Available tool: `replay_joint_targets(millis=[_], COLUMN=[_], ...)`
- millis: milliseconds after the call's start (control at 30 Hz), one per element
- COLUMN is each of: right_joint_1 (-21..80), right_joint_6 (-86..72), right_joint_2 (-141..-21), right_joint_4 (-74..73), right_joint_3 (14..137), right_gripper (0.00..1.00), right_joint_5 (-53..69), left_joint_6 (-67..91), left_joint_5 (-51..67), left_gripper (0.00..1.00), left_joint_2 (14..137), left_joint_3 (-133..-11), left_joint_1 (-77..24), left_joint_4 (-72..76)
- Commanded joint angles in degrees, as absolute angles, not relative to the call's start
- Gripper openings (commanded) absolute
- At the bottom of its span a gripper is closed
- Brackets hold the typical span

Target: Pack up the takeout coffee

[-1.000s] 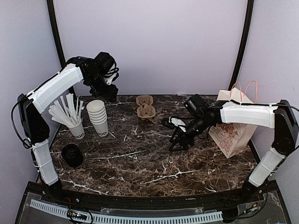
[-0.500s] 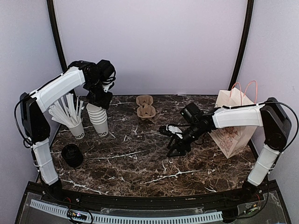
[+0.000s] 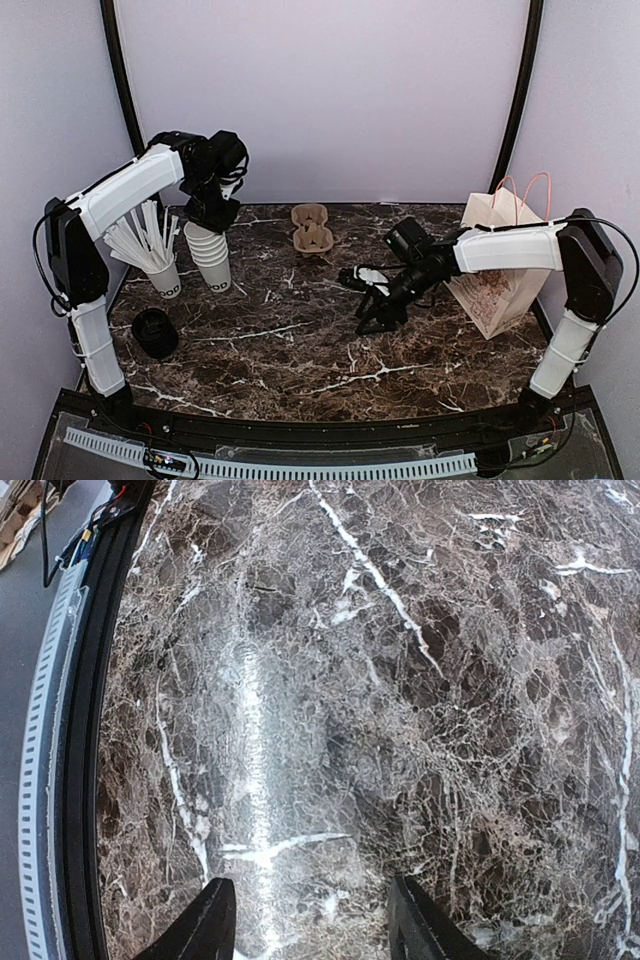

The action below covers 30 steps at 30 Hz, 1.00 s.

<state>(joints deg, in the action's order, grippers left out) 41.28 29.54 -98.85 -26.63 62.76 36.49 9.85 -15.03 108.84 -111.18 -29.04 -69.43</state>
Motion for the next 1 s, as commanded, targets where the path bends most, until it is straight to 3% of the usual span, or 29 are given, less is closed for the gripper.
replay_joint_targets(millis=[0, 267, 567, 700, 833, 967], right_joint_1=[42.1, 41.9, 39.7, 40.1, 40.2, 40.6], right_joint_6=[30.0, 22.6, -2.0, -10.9, -22.5, -31.7], right_joint_2=[-100.1, -100.6, -108.6, -113.7, -118.3, -121.0], right_joint_4=[-27.1, -28.6, -16.1, -10.7, -4.3, 2.9], right_joint_3=[64.6, 71.8, 85.6, 92.0, 97.8, 101.3], right_gripper=[0.51, 0.51, 0.54, 0.58, 0.62, 0.73], right_joint_5=[36.9, 40.1, 44.6, 41.7, 46.7, 49.5], left_joint_6=[9.8, 9.9, 10.2, 9.9, 10.7, 12.3], left_joint_5=[-15.9, -7.2, 0.6, 2.7, 3.7, 5.6], left_gripper=[0.02, 0.00, 0.00, 0.00, 0.00, 0.00], left_joint_2=[108.8, 104.5, 98.6, 97.1, 95.7, 93.2], left_joint_3=[-111.2, -113.1, -111.9, -110.3, -108.5, -104.8], left_joint_1=[-28.7, -28.7, -29.7, -31.3, -32.9, -33.4], left_joint_4=[-71.8, -69.6, -64.9, -63.7, -61.5, -57.5])
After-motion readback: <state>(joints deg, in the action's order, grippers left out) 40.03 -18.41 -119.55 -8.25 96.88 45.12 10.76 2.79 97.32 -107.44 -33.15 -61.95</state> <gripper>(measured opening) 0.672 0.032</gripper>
